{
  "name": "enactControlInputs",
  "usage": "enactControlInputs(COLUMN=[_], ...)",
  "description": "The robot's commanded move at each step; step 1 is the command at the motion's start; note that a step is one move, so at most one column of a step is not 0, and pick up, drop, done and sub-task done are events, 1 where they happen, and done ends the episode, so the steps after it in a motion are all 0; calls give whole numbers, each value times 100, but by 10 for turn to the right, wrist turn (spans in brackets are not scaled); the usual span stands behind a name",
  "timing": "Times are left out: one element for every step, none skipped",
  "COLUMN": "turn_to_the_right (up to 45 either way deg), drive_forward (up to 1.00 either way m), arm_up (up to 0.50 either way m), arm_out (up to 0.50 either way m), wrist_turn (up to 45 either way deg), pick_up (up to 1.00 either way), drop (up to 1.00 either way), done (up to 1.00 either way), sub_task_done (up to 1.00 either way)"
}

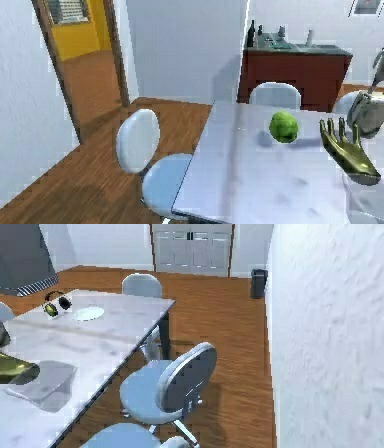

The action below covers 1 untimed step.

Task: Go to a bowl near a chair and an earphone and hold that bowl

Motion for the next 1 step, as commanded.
enactControlInputs(turn_to_the_right=[-330], drive_forward=[0], arm_up=[0], arm_out=[0], wrist_turn=[0], pick_up=[0], drop=[0], done=[0], sub_task_done=[0])
